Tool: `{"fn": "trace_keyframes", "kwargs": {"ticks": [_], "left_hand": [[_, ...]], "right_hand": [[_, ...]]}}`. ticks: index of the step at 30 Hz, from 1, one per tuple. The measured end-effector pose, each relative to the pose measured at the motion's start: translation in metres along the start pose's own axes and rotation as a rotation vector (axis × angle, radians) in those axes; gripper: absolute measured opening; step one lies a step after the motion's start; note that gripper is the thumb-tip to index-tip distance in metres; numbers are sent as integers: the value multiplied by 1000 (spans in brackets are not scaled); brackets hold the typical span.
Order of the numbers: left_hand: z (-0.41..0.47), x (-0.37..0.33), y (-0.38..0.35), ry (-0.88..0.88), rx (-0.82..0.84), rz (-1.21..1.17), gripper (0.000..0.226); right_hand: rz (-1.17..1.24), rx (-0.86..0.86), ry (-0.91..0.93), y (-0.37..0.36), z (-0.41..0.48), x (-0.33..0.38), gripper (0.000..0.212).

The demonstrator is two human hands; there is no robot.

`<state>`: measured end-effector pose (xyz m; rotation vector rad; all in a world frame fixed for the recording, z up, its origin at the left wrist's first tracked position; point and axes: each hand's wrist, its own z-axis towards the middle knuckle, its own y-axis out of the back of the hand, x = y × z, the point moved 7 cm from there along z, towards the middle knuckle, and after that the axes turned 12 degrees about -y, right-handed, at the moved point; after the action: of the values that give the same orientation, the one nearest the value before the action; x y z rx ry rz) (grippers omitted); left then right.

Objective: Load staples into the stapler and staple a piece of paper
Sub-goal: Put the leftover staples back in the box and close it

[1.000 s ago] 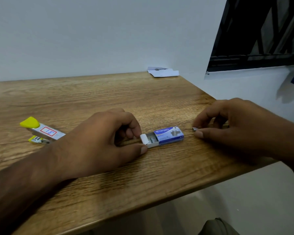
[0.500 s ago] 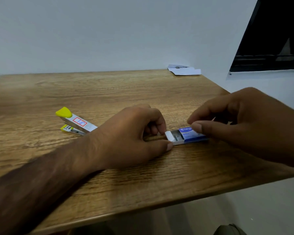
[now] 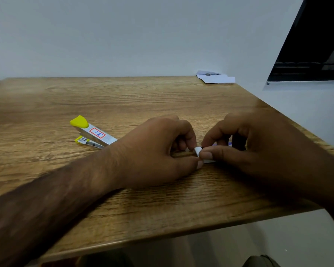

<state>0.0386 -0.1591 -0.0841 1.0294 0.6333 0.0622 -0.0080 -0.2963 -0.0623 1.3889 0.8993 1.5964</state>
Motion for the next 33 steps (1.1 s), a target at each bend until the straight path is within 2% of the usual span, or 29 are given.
{"fn": "trace_keyframes", "kwargs": {"ticks": [5, 11, 15, 18, 23, 28, 33], "left_hand": [[0, 0, 0, 9, 7, 3, 24], [1, 1, 0, 1, -9, -2, 25], [1, 2, -1, -5, -15, -6, 23], [2, 1, -1, -6, -11, -11, 22], [4, -3, -2, -12, -13, -17, 21], [3, -3, -1, -23, -12, -4, 19], [2, -3, -1, -14, -9, -4, 21]], "right_hand": [[21, 24, -8, 2, 0, 1, 57], [67, 41, -102, 22, -7, -10, 52], [-27, 160, -197, 24, -14, -34, 74], [-22, 228, -213, 14, -16, -39, 73], [17, 173, -172, 9, -11, -31, 63], [24, 162, -160, 1, -8, -25, 41], [28, 161, -161, 1, -8, -26, 57]]}}
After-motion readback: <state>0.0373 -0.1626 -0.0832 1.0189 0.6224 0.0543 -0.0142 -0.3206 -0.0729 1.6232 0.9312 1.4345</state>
